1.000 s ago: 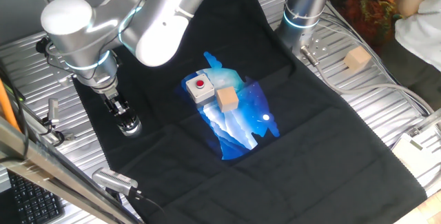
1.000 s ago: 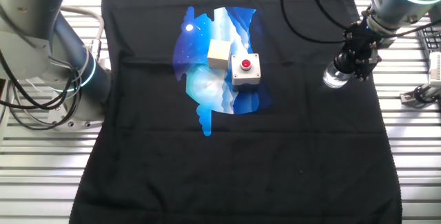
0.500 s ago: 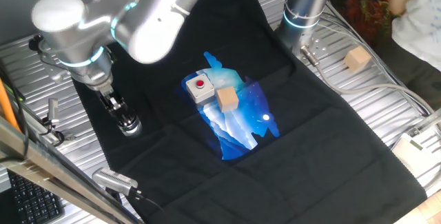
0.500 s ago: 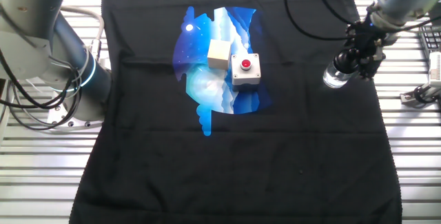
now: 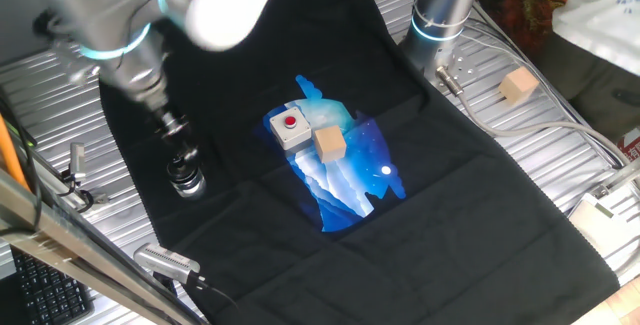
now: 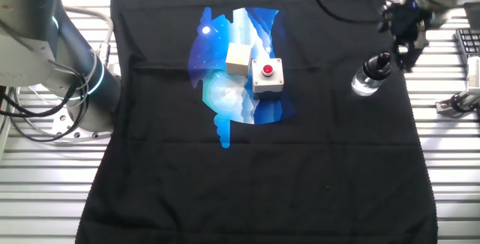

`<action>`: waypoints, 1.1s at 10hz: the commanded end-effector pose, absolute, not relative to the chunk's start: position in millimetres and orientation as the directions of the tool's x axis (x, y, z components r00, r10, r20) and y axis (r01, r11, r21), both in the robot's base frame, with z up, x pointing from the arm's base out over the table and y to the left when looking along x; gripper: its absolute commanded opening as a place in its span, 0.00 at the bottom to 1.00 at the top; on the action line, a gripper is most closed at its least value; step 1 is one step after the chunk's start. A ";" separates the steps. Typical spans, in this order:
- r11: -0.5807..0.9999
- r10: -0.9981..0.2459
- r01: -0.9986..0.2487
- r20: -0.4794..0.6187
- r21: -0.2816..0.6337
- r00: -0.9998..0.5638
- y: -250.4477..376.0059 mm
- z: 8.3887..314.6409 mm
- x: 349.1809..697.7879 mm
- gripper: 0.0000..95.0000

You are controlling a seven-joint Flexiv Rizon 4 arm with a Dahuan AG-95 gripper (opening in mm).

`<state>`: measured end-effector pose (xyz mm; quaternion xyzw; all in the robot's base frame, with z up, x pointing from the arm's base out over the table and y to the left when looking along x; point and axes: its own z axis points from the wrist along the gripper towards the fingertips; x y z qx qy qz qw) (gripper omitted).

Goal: Screw the lid onto the jar

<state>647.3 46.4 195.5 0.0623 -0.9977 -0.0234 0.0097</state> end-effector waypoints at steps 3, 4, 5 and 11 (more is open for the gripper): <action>0.995 -0.066 -0.069 -0.055 0.069 -0.996 28.2 207.9 547.6 0.80; 0.995 -0.067 -0.071 -0.057 0.076 -0.996 25.4 203.6 540.2 0.80; 0.995 -0.071 -0.073 -0.028 0.073 -0.997 23.7 203.1 536.5 0.80; 0.996 -0.078 -0.077 0.019 0.051 -0.997 26.3 209.6 534.0 0.80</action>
